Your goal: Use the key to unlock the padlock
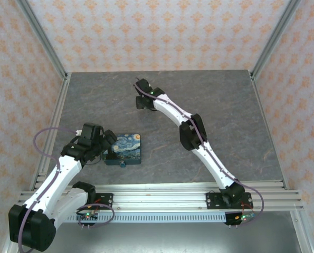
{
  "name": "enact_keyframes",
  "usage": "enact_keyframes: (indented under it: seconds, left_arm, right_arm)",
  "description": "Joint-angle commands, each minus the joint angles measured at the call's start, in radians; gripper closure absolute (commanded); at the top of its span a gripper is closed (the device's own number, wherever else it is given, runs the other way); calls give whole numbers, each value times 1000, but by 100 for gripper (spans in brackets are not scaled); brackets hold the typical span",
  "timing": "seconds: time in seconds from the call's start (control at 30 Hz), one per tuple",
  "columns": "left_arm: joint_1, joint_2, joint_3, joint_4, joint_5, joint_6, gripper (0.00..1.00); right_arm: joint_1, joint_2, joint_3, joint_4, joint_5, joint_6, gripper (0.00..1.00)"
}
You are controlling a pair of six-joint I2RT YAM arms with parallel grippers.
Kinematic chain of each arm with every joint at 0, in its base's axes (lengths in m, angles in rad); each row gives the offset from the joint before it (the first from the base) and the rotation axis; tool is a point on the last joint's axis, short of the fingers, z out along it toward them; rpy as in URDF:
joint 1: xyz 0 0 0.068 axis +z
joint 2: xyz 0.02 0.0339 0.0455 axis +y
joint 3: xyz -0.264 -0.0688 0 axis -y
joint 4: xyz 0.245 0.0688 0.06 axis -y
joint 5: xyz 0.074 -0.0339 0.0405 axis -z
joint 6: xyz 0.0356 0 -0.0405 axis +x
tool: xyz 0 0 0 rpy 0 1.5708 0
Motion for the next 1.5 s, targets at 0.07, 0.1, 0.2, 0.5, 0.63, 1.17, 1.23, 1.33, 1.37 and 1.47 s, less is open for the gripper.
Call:
enact_keyframes:
  seconds: [0.07,0.1,0.2,0.5,0.63,1.17,1.23,1.33,1.37,1.47]
  left_arm:
    - [-7,-17,-5,-17,1,-2,0]
    - [-6,-18,-5,-18,2,-4,0]
    - [-6,-20,3,-21,2,-5,0]
    - [-6,-32,21,-36,-3,-7,0]
    - [-6,-32,33,-45,-6,-8,0]
    - [-7,88,271,-2,72,14,0]
    - [-7,117,289,31,102,-2,0]
    - [-10,169,319,81,143,-25,0]
    - [-13,188,332,93,155,-29,0]
    - [-35,237,362,120,160,-35,0]
  right_arm:
    - [35,50,54,-24,111,-51,54]
    - [34,50,55,-24,117,-46,55]
    - [34,52,56,-26,112,-42,58]
    - [34,62,58,-37,50,-11,79]
    - [34,64,58,-50,34,6,92]
    - [-33,-230,52,-166,-74,-17,100]
    - [-39,-264,48,-204,-89,-32,100]
    - [-49,-314,31,-266,-110,-64,100]
    - [-53,-333,17,-283,-115,-77,100]
    - [-64,-408,-58,-295,-132,-102,100]
